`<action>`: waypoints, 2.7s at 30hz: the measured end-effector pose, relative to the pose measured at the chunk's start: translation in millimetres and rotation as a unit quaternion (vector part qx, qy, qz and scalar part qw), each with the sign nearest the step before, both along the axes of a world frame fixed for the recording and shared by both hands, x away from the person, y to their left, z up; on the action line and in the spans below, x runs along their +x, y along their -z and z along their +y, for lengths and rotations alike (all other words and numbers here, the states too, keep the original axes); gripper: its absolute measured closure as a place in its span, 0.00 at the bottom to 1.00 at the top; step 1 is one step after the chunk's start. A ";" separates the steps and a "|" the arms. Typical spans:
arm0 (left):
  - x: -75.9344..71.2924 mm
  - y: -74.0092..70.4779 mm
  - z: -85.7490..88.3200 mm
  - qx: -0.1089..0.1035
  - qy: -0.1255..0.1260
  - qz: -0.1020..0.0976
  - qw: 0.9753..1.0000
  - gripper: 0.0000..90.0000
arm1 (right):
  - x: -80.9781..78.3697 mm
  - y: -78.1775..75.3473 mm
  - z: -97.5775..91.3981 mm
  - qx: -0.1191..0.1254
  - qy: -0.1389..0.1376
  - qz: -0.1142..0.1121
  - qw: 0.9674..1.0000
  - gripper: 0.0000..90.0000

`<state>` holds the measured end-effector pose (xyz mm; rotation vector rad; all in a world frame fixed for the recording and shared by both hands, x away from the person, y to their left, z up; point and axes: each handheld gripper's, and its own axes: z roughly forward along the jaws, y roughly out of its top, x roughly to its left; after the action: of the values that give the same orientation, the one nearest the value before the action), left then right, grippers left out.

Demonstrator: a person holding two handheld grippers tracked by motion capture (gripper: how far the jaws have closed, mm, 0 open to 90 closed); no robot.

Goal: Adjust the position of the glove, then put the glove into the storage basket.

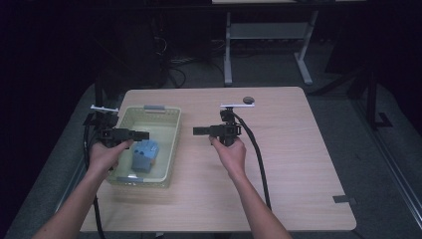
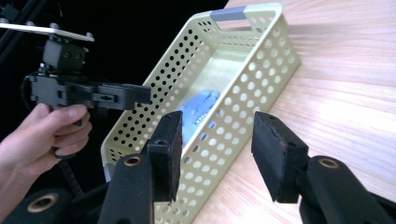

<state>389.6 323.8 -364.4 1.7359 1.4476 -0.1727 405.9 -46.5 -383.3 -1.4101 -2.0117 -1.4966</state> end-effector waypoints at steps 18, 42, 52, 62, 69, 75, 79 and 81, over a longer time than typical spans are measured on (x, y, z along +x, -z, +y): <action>1.4 -4.1 -27.3 -0.028 0.032 -0.011 0.999 0.44 | -4.7 3.0 -33.9 0.012 0.031 0.006 0.999 0.53; 4.7 -5.7 -54.8 -0.036 0.061 -0.019 0.997 0.41 | -12.1 7.9 -66.2 0.013 0.054 0.006 0.998 0.52; 2.8 -4.1 -70.0 -0.045 0.073 -0.019 0.996 0.40 | -17.6 10.5 -80.1 0.014 0.064 0.008 0.998 0.50; 1.0 -1.5 -87.5 -0.058 0.087 -0.021 0.994 0.38 | -23.3 21.8 -97.2 0.024 0.079 0.021 0.996 0.47; -0.3 0.8 -98.9 -0.062 0.096 -0.020 0.993 0.36 | -26.4 23.3 -109.7 0.022 0.093 0.019 0.995 0.46; -2.2 4.2 -108.6 -0.065 0.104 -0.019 0.992 0.32 | -30.7 22.0 -123.0 0.032 0.109 0.016 0.993 0.44; -3.1 4.7 -115.9 -0.073 0.111 -0.022 0.991 0.31 | -34.0 27.4 -134.0 0.032 0.121 0.019 0.992 0.43; -3.9 5.4 -120.5 -0.071 0.114 -0.023 0.991 0.30 | -35.5 30.7 -139.1 0.036 0.123 0.027 0.991 0.42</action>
<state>385.7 203.3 -369.8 1.7726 1.1722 -0.3475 370.3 -185.6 -414.0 -1.6987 -1.7855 -1.5903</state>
